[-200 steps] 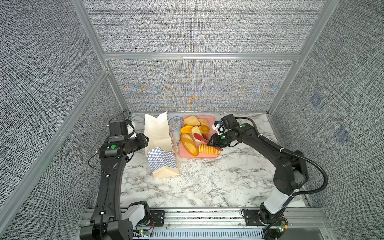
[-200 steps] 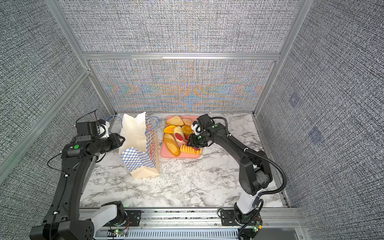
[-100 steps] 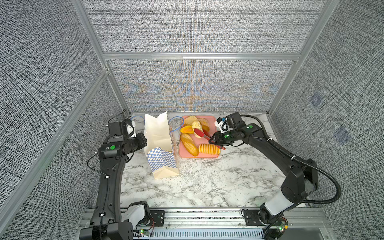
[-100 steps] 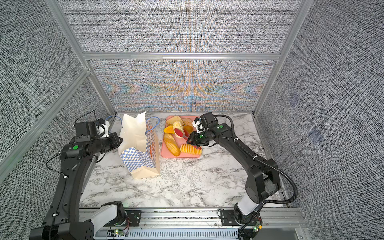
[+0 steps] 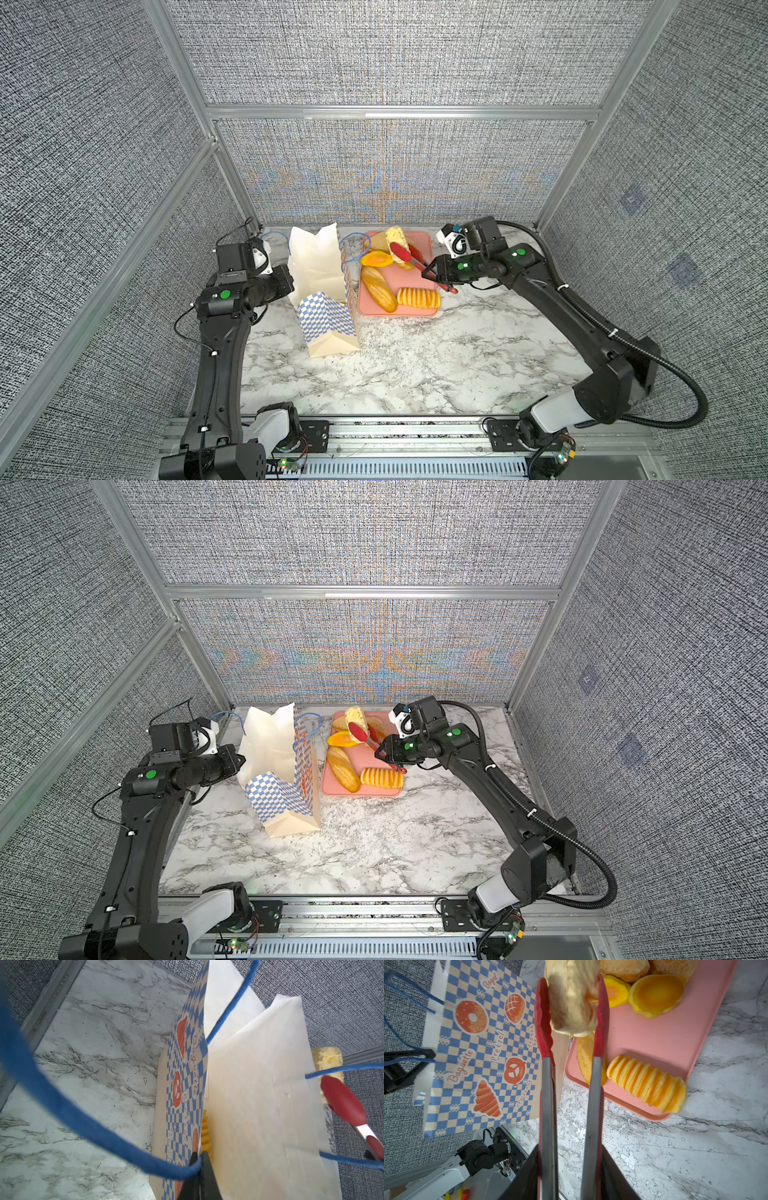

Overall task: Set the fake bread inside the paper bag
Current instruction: 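Lift the cream bread with the tongs and carry it toward the bag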

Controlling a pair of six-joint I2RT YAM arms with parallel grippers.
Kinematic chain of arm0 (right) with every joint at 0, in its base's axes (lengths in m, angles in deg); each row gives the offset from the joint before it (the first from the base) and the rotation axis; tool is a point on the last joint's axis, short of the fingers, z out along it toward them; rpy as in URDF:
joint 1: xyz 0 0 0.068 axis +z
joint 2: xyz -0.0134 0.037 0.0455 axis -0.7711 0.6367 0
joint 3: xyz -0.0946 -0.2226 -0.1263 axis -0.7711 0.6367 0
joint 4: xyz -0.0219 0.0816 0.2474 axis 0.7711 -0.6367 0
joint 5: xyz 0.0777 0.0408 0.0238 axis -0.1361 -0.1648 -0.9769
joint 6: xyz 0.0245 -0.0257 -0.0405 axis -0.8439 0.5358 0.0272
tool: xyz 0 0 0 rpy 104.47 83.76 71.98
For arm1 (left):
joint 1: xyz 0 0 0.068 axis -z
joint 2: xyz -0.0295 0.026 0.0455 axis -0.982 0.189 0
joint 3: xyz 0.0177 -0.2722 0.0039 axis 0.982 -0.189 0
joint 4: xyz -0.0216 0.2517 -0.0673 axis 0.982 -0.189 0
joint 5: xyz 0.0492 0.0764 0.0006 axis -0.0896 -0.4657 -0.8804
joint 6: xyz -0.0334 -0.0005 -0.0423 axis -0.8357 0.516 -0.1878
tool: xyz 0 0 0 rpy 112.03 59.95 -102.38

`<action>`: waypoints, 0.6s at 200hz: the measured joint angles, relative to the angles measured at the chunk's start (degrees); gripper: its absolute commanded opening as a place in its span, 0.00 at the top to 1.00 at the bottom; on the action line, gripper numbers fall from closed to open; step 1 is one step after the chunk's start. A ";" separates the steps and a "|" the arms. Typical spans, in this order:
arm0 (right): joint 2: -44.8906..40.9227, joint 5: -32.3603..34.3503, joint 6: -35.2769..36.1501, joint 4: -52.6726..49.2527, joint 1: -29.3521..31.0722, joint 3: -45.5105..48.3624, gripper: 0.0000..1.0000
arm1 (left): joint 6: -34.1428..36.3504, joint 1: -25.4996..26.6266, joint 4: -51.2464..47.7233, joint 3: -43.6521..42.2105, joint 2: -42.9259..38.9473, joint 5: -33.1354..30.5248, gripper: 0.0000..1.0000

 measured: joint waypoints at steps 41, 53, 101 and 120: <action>-3.13 0.00 -0.31 -1.55 0.00 -2.78 0.58 | 0.24 0.00 0.00 0.00 -0.09 0.02 1.00; -4.00 0.04 -0.48 -1.68 0.07 -3.41 0.58 | 0.26 0.00 0.00 0.00 -0.13 0.02 1.00; -6.71 0.17 -0.90 -1.90 0.50 -5.64 0.57 | 0.26 0.00 0.00 0.00 -0.39 0.00 1.00; -6.97 0.11 -1.07 -2.08 0.68 -6.62 0.57 | 0.26 0.00 -0.02 0.07 -0.37 0.00 1.00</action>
